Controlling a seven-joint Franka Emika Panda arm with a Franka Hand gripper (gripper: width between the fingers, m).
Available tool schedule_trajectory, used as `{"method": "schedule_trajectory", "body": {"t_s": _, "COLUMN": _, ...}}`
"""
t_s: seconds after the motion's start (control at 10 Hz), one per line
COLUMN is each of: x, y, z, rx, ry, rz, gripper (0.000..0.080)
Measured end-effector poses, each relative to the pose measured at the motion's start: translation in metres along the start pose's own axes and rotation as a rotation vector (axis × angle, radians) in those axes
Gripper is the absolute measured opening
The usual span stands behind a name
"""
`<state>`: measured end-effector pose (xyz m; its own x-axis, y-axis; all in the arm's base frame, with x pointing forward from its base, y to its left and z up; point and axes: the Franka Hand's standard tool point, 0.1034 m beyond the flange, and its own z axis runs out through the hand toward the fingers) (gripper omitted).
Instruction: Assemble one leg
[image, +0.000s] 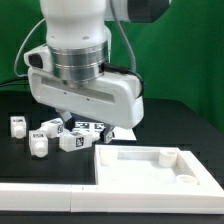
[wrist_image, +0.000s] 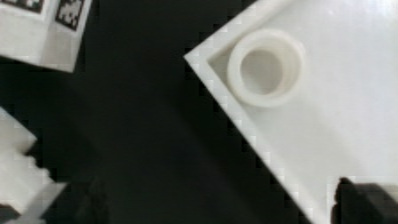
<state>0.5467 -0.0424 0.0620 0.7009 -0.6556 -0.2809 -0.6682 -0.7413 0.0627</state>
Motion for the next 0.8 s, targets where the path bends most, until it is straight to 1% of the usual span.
{"method": "schedule_trajectory", "body": {"t_s": 0.2, "x": -0.002, "y": 0.000, "z": 0.001, "rx": -0.002, "ry": -0.008, "rz": 0.044, "gripper": 0.0648}}
{"method": "schedule_trajectory", "body": {"t_s": 0.3, "x": -0.002, "y": 0.005, "z": 0.002, "rx": -0.004, "ry": -0.027, "rz": 0.035, "gripper": 0.0648}}
{"method": "schedule_trajectory", "body": {"t_s": 0.4, "x": -0.002, "y": 0.013, "z": -0.001, "rx": 0.009, "ry": -0.016, "rz": 0.043, "gripper": 0.0648}}
{"method": "schedule_trajectory", "body": {"t_s": 0.5, "x": -0.015, "y": 0.028, "z": -0.005, "rx": 0.023, "ry": -0.003, "rz": 0.047, "gripper": 0.0648}}
{"method": "schedule_trajectory", "body": {"t_s": 0.6, "x": -0.030, "y": 0.049, "z": -0.002, "rx": 0.031, "ry": -0.034, "rz": 0.040, "gripper": 0.0648}}
{"method": "schedule_trajectory", "body": {"t_s": 0.7, "x": -0.039, "y": 0.066, "z": 0.002, "rx": 0.020, "ry": -0.078, "rz": 0.061, "gripper": 0.0648}}
{"method": "schedule_trajectory", "body": {"t_s": 0.8, "x": -0.045, "y": 0.075, "z": 0.003, "rx": 0.004, "ry": -0.135, "rz": 0.072, "gripper": 0.0648}}
